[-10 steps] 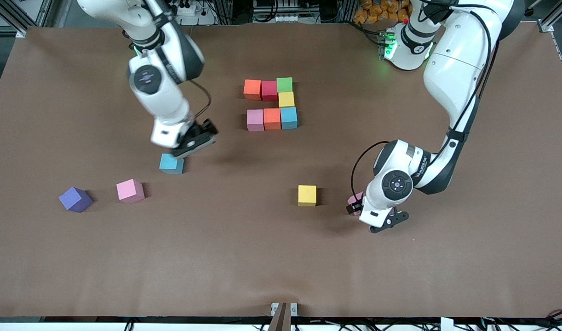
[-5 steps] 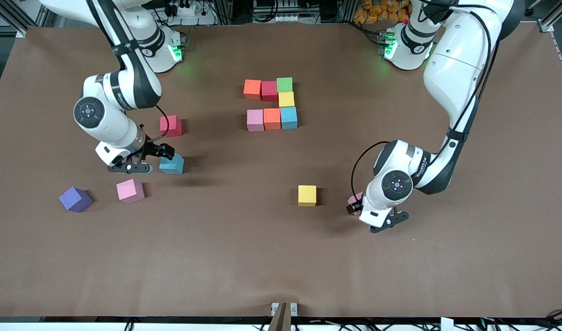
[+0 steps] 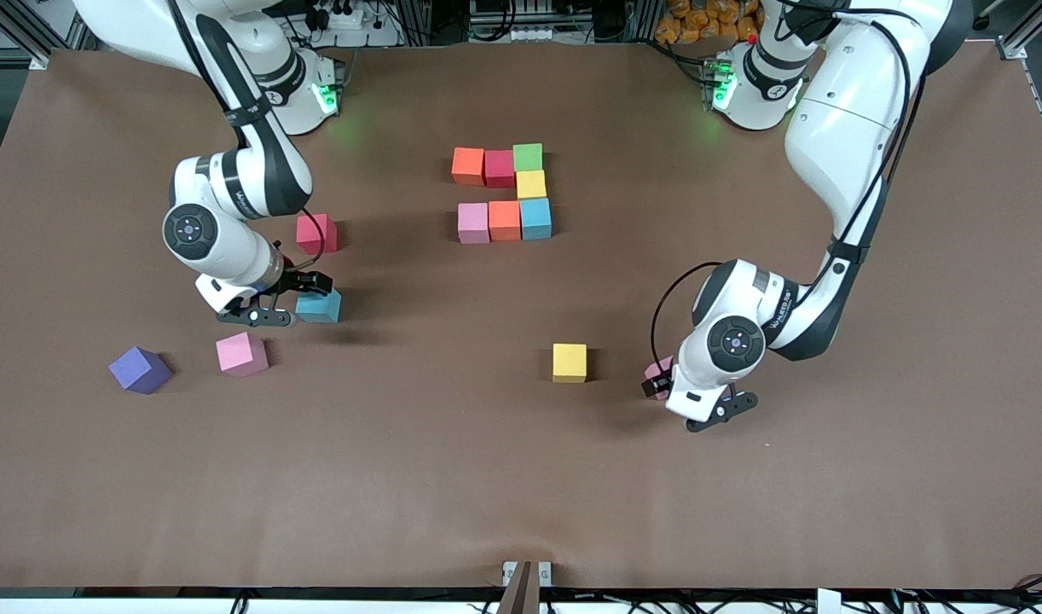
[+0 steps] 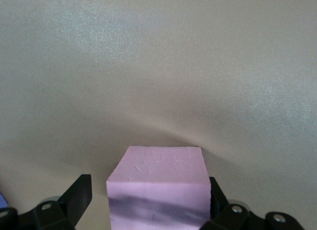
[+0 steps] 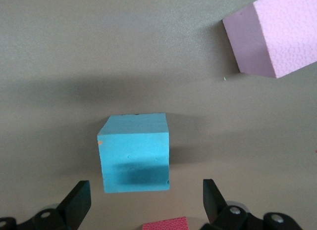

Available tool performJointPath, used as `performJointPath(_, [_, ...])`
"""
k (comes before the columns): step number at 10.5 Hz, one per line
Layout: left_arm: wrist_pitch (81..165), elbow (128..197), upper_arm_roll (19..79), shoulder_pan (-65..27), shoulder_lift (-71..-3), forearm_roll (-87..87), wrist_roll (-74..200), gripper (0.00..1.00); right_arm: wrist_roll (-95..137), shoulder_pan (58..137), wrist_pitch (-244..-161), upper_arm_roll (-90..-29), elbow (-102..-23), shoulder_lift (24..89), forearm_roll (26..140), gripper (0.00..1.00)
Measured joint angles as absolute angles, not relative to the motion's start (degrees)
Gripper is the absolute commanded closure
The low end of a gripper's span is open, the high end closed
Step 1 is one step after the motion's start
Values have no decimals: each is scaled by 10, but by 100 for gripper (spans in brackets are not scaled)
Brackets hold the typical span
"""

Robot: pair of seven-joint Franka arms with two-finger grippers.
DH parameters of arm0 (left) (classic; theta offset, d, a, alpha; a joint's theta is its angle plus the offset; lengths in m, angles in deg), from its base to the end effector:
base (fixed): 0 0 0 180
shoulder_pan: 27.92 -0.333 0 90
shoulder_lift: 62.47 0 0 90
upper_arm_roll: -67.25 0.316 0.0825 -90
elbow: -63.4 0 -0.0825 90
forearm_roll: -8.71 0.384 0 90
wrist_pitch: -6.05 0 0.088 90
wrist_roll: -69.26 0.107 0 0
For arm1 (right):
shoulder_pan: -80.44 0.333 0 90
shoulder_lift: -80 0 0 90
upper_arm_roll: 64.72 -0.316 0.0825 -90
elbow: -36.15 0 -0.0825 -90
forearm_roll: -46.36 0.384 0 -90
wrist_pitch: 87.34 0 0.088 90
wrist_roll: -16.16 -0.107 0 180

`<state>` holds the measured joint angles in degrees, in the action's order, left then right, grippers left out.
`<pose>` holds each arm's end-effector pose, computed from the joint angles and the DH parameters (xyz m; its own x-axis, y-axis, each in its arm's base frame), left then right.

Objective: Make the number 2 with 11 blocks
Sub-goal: 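Grasp the cyan cube with the right gripper and lift it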

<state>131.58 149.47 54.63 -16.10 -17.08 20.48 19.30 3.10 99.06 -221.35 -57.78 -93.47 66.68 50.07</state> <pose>0.6534 -0.2624 0.1979 0.9283 0.3683 -0.0517 0.3651 -0.9289 -0.0620 0.5100 0.1057 0.2463 0.9858 -0.0725 -0.1518 -0.0697 -0.9973 0.0236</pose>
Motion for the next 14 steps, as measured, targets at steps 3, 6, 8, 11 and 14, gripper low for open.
performJointPath(3, [1316, 1495, 546, -161, -169, 210, 193, 0, 31, 993, -2216, -580, -932, 654, 501, 3])
performJointPath(6, [1316, 1495, 546, -161, -168, 210, 193, 0, 31, 996, -2216, -582, -921, 639, 501, 4])
performJointPath(8, [1316, 1495, 546, -161, -168, 210, 193, 0, 31, 996, -2217, -582, -917, 628, 501, 5])
performJointPath(11, [1316, 1495, 546, -161, -167, 210, 193, 0, 31, 998, -2224, -582, -910, 610, 501, 8])
performJointPath(14, [1316, 1495, 546, -161, -167, 210, 193, 0, 31, 998, -2228, -582, -902, 594, 501, 32])
